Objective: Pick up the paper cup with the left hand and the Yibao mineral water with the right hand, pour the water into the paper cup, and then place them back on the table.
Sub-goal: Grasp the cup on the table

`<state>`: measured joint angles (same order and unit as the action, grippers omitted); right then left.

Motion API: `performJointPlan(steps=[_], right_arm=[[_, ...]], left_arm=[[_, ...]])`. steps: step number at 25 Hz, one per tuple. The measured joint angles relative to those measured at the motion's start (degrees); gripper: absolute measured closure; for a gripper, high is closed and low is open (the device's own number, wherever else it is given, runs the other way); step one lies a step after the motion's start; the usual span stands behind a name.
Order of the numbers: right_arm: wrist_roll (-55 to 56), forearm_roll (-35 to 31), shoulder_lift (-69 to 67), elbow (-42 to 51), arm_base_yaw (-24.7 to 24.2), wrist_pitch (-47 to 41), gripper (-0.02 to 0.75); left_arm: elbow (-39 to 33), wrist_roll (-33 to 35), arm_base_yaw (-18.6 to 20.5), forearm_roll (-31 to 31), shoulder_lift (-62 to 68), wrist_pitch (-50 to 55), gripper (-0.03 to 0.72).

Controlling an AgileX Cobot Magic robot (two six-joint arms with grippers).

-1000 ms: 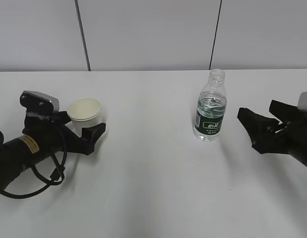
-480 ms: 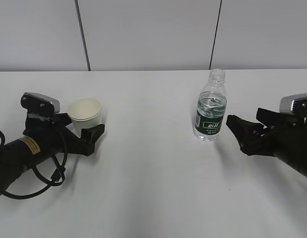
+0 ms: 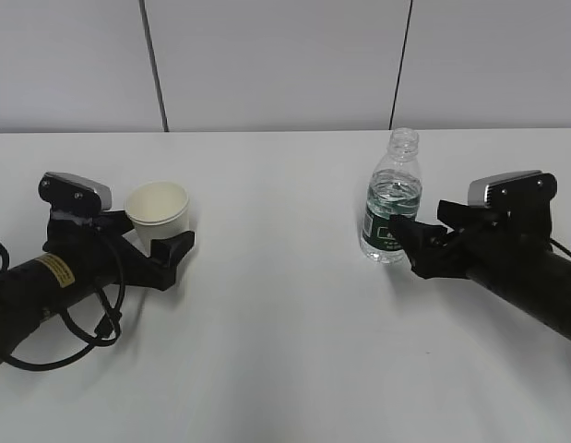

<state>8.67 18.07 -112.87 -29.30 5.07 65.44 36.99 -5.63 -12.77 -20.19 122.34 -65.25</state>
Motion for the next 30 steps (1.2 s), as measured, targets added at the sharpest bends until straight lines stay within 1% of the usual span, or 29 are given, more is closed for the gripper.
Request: performJointPlan(steps=[7, 10, 15, 19, 30], right_arm=[[0.9, 2.5, -7.5, -7.4, 0.0, 0.0, 0.119], [1.0, 2.6, -8.2, -8.2, 0.0, 0.0, 0.119], [1.6, 3.9, -11.0, -12.1, 0.0, 0.1, 0.119], [2.0, 4.8, -12.5, -14.2, 0.0, 0.2, 0.119], [2.3, 5.6, -12.6, -15.7, 0.0, 0.2, 0.118]], left_arm=[[0.0, 0.0, 0.0, 0.0, 0.0, 0.0, 0.098], [0.0, 0.0, 0.0, 0.0, 0.0, 0.0, 0.098], [0.0, 0.0, 0.0, 0.0, 0.0, 0.0, 0.098], [0.0, 0.0, 0.0, 0.0, 0.0, 0.0, 0.098], [0.0, 0.0, 0.0, -0.1, 0.8, 0.0, 0.101]])
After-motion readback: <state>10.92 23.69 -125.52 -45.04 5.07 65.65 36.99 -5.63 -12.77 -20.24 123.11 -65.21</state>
